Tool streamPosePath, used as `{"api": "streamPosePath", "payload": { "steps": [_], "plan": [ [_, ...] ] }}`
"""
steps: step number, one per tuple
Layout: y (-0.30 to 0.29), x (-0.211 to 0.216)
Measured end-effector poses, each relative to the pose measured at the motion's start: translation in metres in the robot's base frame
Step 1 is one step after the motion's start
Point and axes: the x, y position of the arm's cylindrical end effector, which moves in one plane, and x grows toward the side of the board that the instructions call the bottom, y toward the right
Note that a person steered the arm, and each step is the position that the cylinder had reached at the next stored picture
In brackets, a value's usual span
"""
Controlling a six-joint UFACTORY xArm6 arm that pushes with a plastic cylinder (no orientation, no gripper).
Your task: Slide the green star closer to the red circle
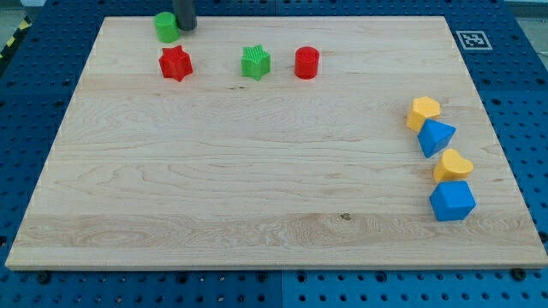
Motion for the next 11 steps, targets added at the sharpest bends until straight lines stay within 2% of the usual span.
{"api": "streamPosePath", "payload": {
  "steps": [2,4,9,11],
  "plan": [
    [0.011,0.0],
    [0.078,0.006],
    [0.074,0.101],
    [0.097,0.115]
  ]
}}
